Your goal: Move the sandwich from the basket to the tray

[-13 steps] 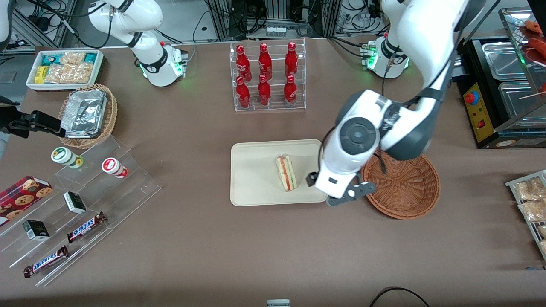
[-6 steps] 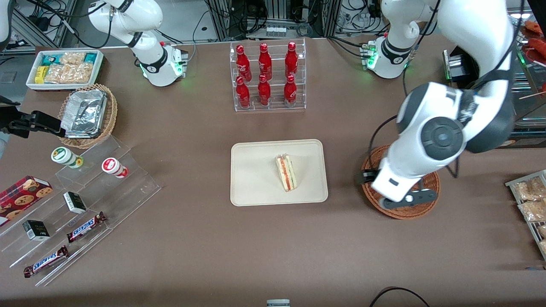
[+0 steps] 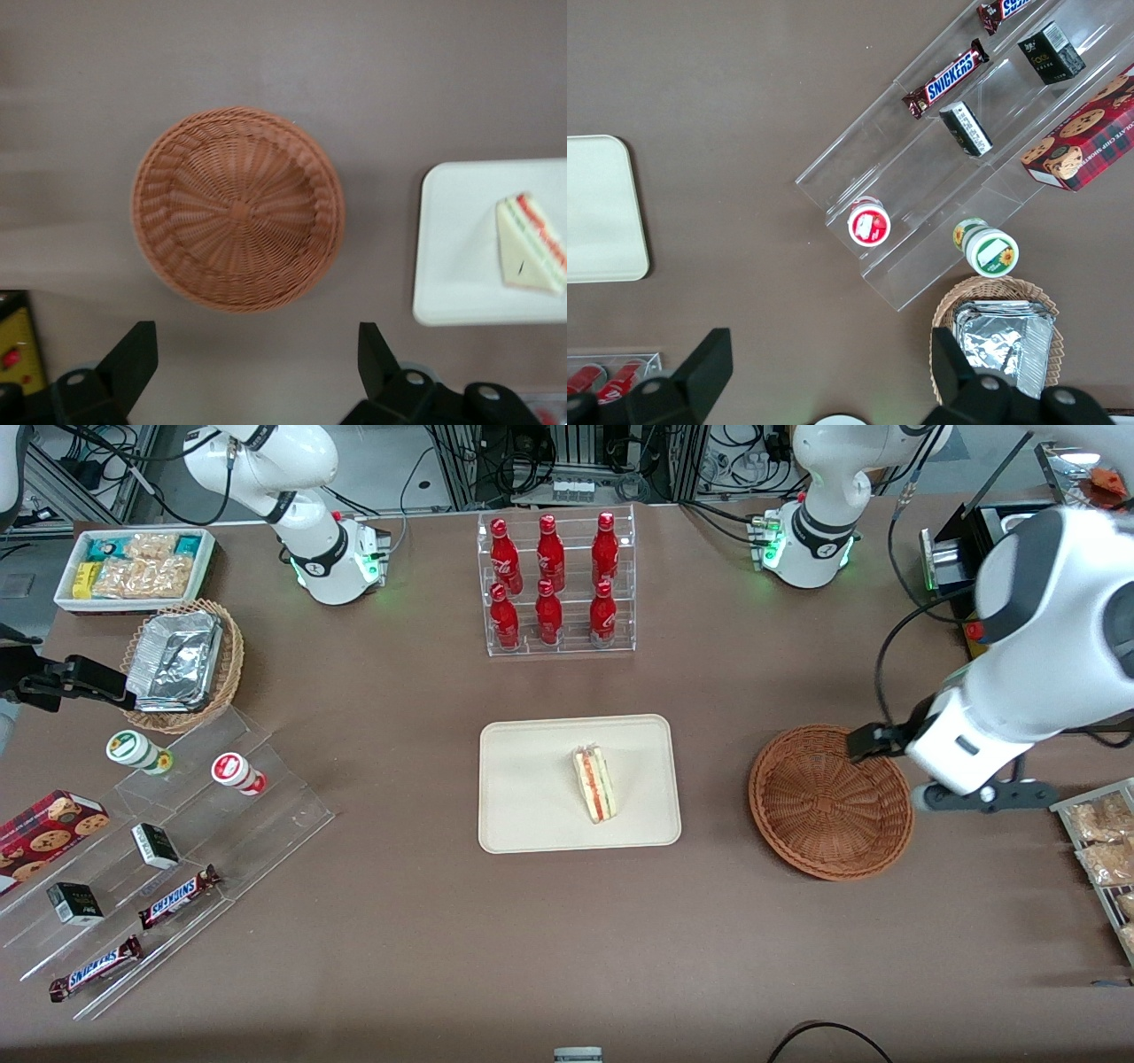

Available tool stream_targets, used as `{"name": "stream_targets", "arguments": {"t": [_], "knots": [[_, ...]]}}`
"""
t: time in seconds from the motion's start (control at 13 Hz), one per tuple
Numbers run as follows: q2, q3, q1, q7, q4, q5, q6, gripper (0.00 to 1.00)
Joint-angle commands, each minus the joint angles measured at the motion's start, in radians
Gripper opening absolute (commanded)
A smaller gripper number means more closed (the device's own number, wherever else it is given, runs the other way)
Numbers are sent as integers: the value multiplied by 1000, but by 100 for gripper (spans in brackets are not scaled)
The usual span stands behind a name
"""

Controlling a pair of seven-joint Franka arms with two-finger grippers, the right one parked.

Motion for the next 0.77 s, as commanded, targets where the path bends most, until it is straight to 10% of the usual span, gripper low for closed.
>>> {"name": "stream_targets", "arguments": {"t": [0.0, 0.69], "knots": [[-91, 51, 5, 126, -60, -20, -50, 100], [-245, 280, -125, 346, -62, -37, -239, 100]]}}
